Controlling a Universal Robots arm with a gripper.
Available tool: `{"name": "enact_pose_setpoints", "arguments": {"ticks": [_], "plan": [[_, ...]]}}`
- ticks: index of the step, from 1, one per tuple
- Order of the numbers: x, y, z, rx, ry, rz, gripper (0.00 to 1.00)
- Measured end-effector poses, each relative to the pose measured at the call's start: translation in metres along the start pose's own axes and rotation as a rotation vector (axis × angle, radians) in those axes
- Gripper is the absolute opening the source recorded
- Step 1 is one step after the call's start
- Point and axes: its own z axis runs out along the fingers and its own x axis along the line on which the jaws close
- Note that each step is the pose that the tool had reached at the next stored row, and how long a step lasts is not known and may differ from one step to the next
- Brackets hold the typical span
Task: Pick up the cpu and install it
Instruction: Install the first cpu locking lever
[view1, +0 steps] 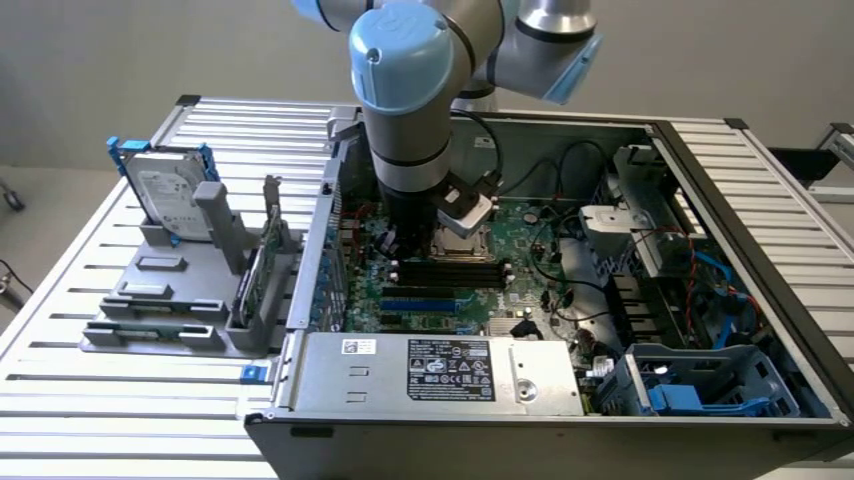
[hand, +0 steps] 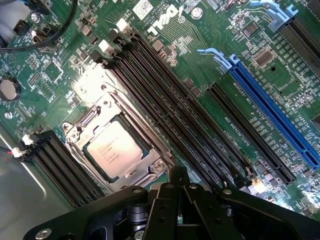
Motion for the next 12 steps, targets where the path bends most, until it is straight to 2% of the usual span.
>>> {"name": "enact_pose_setpoints", "arguments": {"ticks": [12], "plan": [[0.0005, -0.0002, -0.0014, -0.0004, 0.0001, 0.0, 0.11]]}}
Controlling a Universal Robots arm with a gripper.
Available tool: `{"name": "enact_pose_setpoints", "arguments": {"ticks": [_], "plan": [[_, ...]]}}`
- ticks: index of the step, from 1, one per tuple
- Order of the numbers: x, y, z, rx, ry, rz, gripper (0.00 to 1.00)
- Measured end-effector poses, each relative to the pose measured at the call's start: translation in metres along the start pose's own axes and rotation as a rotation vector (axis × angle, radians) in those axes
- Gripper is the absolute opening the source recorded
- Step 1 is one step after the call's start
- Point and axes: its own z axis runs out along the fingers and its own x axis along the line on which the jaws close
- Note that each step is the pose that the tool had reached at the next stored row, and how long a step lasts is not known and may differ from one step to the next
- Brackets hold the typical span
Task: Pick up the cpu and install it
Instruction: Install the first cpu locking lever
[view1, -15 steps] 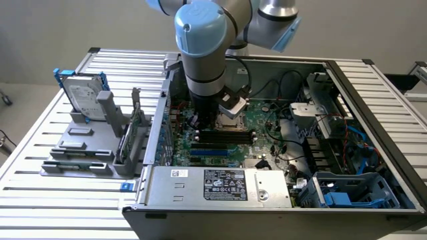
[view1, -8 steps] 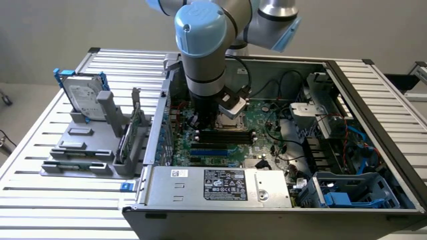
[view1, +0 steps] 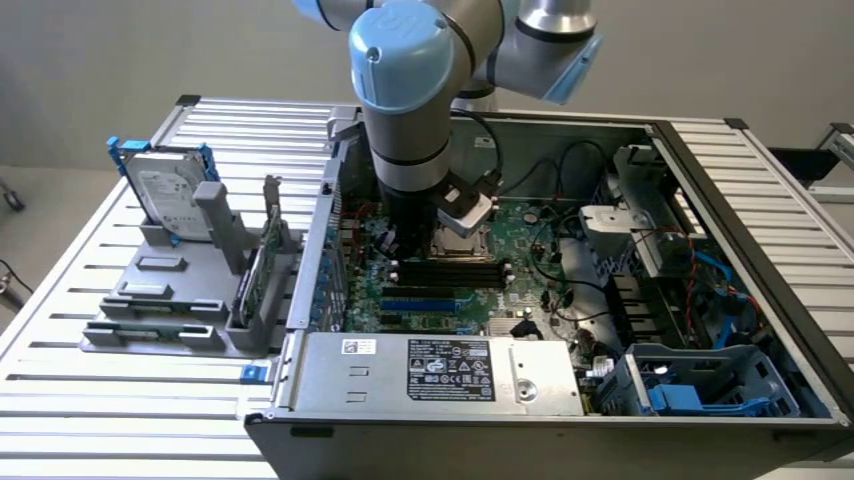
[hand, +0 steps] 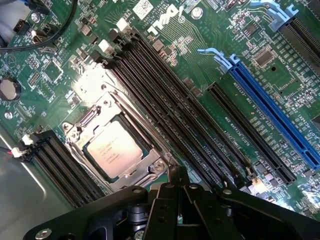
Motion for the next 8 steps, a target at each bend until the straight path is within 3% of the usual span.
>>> {"name": "enact_pose_setpoints", "arguments": {"ticks": [5, 8], "plan": [[0.003, -0.0012, -0.0139, -0.0002, -0.0002, 0.0, 0.11], [0.008, -0.0056, -0.0159, 0.0003, -0.0004, -0.001, 0.11]]}}
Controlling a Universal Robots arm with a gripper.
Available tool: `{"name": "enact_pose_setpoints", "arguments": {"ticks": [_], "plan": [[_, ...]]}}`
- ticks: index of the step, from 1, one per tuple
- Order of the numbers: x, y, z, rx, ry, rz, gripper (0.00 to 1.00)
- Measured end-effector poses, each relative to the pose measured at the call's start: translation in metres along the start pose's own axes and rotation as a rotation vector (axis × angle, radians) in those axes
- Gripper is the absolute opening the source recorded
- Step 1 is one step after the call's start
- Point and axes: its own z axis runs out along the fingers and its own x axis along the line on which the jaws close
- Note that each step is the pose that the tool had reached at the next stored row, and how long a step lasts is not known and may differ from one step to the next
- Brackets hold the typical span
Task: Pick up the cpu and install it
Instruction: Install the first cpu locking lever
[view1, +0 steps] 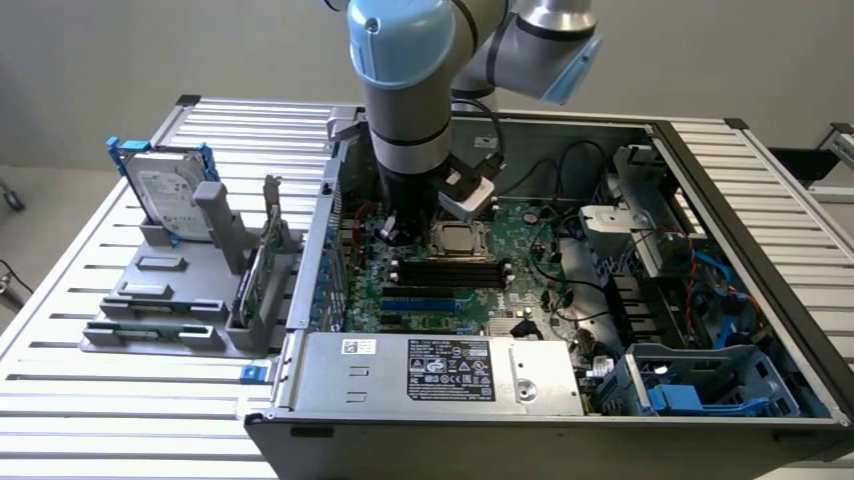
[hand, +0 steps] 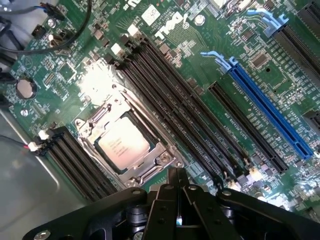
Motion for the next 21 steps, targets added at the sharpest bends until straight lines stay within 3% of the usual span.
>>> {"name": "enact_pose_setpoints", "arguments": {"ticks": [5, 8, 21], "plan": [[0.01, -0.0107, 0.0026, 0.0002, -0.0047, -0.015, 0.11], [0.013, -0.0138, 0.0029, -0.0004, -0.0129, -0.038, 0.11], [0.019, -0.0228, -0.0053, -0.0135, -0.0659, -0.153, 0.11]]}}
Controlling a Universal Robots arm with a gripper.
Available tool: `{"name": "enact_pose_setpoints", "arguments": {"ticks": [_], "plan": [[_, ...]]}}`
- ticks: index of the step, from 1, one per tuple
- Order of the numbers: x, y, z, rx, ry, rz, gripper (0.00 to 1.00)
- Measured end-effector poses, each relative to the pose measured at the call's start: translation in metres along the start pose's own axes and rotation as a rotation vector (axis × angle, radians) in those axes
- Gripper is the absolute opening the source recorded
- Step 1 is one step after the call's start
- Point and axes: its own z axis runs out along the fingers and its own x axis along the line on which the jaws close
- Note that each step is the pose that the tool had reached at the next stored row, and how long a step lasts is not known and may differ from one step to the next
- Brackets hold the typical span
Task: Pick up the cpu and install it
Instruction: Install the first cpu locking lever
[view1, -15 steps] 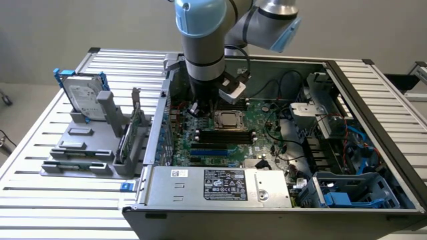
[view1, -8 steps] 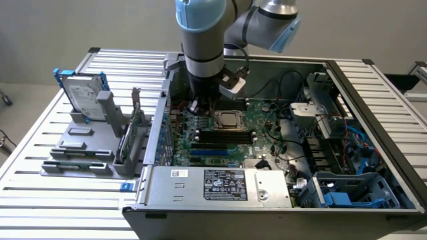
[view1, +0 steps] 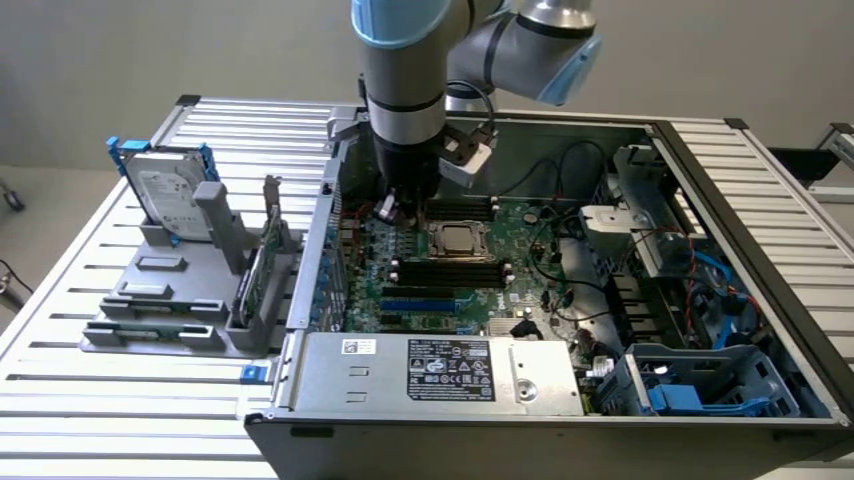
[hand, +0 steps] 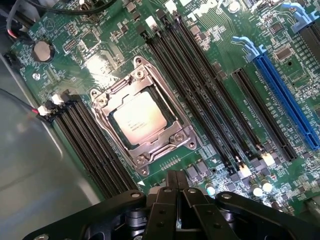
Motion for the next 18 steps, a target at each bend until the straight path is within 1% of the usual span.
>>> {"name": "enact_pose_setpoints", "arguments": {"ticks": [11, 18], "plan": [[0.0036, -0.0048, -0.006, -0.0093, -0.0472, -0.115, 0.11], [0.0058, -0.0087, -0.0061, -0.0196, -0.0846, -0.187, 0.11]]}}
